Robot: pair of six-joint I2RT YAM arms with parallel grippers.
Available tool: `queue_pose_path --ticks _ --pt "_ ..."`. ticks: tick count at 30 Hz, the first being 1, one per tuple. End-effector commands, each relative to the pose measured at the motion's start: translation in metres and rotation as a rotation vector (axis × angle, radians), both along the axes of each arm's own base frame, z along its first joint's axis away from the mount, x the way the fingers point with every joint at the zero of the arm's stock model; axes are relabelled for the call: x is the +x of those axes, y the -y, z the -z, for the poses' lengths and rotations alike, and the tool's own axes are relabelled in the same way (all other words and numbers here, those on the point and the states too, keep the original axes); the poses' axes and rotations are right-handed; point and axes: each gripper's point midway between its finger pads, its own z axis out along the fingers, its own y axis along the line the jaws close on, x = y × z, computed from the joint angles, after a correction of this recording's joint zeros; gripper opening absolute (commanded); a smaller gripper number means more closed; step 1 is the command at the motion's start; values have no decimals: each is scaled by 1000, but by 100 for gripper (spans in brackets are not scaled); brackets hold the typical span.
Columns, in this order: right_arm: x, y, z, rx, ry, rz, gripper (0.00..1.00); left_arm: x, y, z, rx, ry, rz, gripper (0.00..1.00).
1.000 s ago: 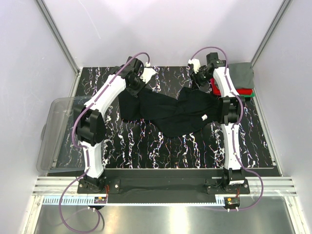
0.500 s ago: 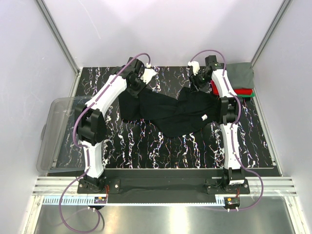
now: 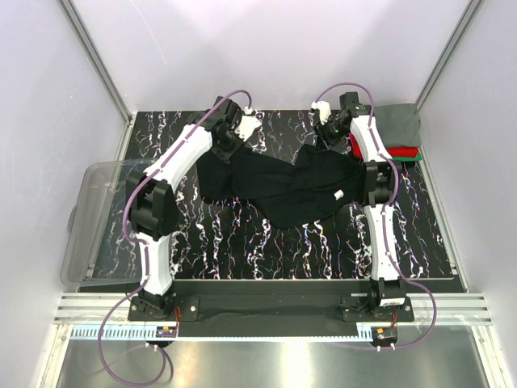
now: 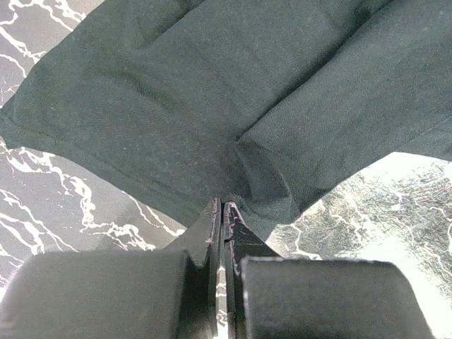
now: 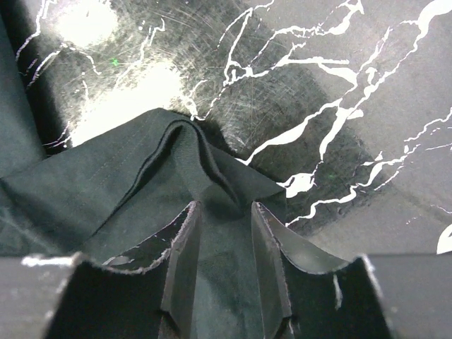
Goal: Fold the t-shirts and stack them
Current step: Flatten the tshirt out
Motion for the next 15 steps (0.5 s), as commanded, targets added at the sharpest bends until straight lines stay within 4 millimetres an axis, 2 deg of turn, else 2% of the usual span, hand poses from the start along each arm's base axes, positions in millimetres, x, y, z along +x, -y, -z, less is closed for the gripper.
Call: queue_pose_path --ticks 1,8,15 --pt "9 -8 -9 29 39 -6 42 5 1 -9 13 35 12 0" --pt "8 -10 -4 33 31 -13 40 6 2 -9 17 41 15 0" --pt "11 -12 -10 48 49 -16 35 5 4 -8 23 40 20 0"
